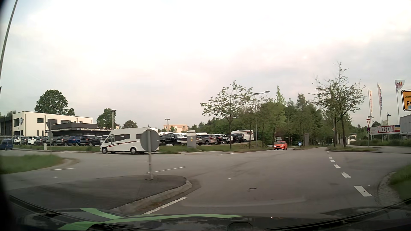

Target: Follow the waypoints while adhering to traffic rules and regulations

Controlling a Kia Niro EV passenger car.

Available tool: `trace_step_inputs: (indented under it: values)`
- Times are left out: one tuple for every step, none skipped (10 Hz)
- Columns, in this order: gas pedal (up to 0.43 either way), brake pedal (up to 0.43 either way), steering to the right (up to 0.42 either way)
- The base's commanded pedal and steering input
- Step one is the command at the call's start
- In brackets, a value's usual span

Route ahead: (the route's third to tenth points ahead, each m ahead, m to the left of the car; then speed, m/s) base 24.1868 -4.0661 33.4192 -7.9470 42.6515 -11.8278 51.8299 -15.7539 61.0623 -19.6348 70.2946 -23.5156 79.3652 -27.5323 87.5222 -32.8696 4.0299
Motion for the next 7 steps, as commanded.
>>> trace_step_inputs:
  values:
    - [0.138,0.000,0.359]
    - [0.138,0.000,0.342]
    - [0.138,0.000,0.320]
    - [0.138,0.000,0.293]
    - [0.138,0.000,0.262]
    - [0.130,0.000,0.233]
    - [0.098,0.000,0.201]
